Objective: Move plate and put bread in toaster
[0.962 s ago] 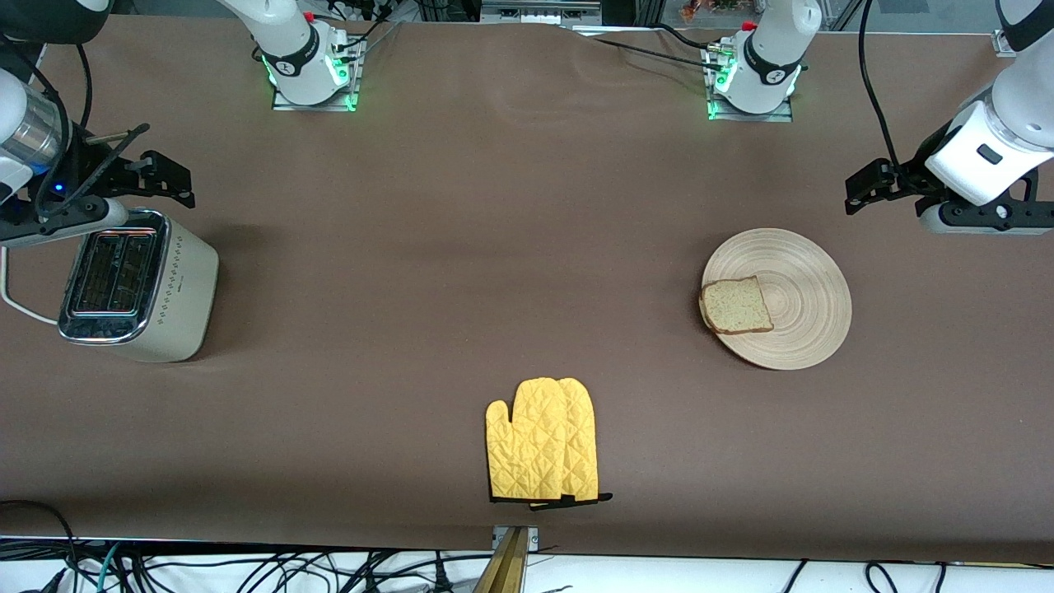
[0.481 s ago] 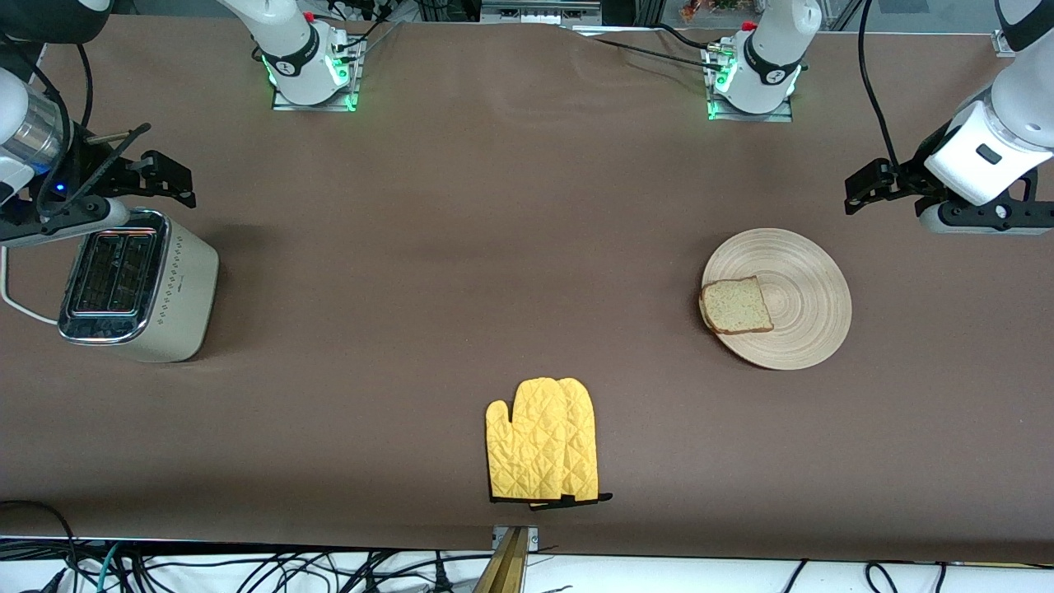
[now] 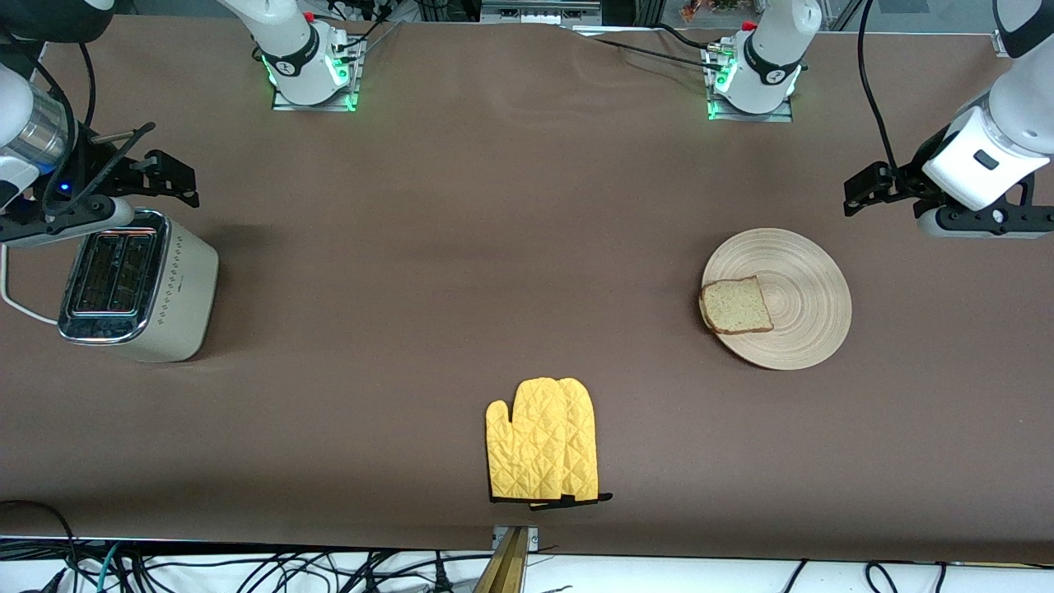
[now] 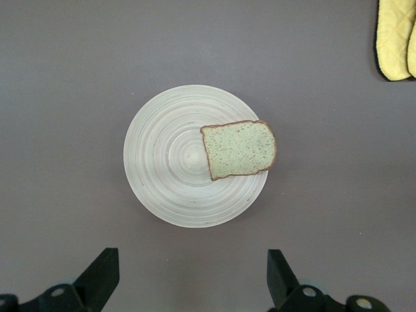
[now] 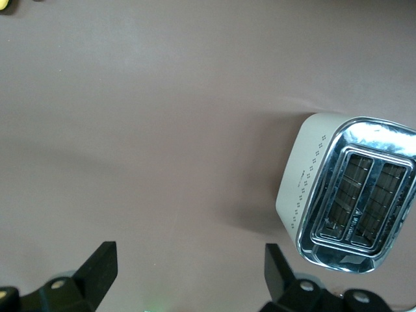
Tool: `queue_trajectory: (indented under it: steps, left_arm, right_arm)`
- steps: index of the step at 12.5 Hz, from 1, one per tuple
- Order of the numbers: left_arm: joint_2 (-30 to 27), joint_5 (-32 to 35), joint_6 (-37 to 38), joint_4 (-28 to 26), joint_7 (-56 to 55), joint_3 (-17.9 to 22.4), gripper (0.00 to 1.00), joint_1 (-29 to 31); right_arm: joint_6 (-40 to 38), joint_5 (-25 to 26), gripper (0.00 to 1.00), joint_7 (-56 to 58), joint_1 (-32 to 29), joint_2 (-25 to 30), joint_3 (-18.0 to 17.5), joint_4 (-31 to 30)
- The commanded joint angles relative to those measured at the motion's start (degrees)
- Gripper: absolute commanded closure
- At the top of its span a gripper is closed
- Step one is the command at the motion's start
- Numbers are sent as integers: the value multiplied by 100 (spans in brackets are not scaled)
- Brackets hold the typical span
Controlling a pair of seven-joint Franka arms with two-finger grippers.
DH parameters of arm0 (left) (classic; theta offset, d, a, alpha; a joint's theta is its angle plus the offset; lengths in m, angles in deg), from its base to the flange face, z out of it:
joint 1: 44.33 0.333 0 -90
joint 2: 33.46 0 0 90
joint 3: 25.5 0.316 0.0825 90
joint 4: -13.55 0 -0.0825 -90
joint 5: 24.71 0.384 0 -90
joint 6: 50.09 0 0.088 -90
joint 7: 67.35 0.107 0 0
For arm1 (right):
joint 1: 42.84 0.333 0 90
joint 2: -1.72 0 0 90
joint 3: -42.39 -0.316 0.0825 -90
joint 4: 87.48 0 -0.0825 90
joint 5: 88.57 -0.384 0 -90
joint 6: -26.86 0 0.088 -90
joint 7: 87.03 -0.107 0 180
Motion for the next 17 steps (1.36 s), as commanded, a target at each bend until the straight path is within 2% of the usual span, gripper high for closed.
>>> queue_trajectory:
  steps: [1,4,7,9,13,15,17]
  left_arm:
    - [300,-539,160,239,864,-15,0,555]
    - [765,-1760,161,231,1876,-24,0,1513]
    - [1722,-2361,169,222,3000,-24,0,2006]
    - [2407,-2870,169,222,4133,-24,0,2560]
    - [3419,-3179,152,291,5182,-24,0,3211]
    - [3963,-3188,152,703,5647,-24,0,3361]
    - [4229,-3310,108,758,5755,-24,0,3476]
  right_arm:
    - [46,-3,0,-44,74,19,-12,27]
    - [151,24,0,-44,100,-51,5,18]
    - [143,-20,0,-44,100,-7,5,18]
    - [116,-20,0,-44,100,2,14,18]
    - [169,-82,0,-44,109,-69,6,9]
    - [222,-82,0,17,101,-69,14,10]
    - [152,-73,0,88,92,-25,49,27]
